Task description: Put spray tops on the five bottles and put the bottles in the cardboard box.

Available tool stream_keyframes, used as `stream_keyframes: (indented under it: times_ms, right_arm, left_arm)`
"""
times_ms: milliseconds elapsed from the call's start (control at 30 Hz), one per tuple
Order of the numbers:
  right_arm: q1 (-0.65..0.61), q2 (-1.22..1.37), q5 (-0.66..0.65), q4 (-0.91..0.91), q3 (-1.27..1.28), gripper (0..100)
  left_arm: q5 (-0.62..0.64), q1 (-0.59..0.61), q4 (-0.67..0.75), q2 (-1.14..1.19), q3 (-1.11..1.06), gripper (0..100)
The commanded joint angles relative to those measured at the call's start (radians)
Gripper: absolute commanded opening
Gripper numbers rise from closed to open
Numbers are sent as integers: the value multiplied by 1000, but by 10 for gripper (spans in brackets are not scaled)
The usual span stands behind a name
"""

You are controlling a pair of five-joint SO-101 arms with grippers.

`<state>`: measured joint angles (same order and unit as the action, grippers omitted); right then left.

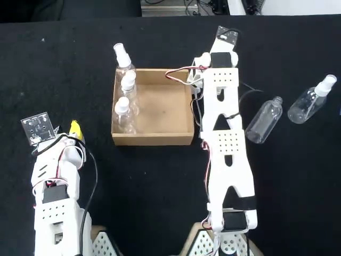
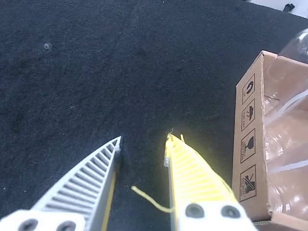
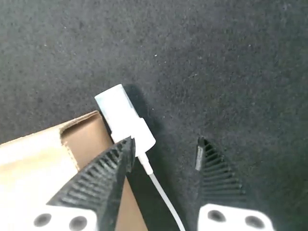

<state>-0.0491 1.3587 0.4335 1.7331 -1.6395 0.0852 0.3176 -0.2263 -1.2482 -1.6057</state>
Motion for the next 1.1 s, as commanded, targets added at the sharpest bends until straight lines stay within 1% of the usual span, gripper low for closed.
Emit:
stream_keyframes:
  times_ms: [0,167,267,367,500,633,767,867,1067]
  right_arm:
    - [74,-19,-15,-9,-31,182]
    - [157,-61,-57,-11,-31,182]
    - [170,-107,-54,-6,-30,182]
    - [140,-151,-51,8,-25,182]
    - [69,-174,3,8,-24,182]
    - [2,-143,11,3,-25,182]
    - [-20,-90,17,-46,-25,182]
    - [-8,-44,8,-75,-28,182]
    - [97,-25,5,-77,-30,182]
  left_arm:
    - [-11,8,25,-17,12,130]
    - [-11,8,25,-17,12,130]
    - [-11,8,25,-17,12,130]
    - [-11,8,25,-17,12,130]
    - [-11,8,25,-17,12,130]
    - [-11,8,25,-17,12,130]
    - [-11,8,25,-17,12,130]
    - [-11,8,25,-17,12,130]
    - [-11,8,25,-17,12,130]
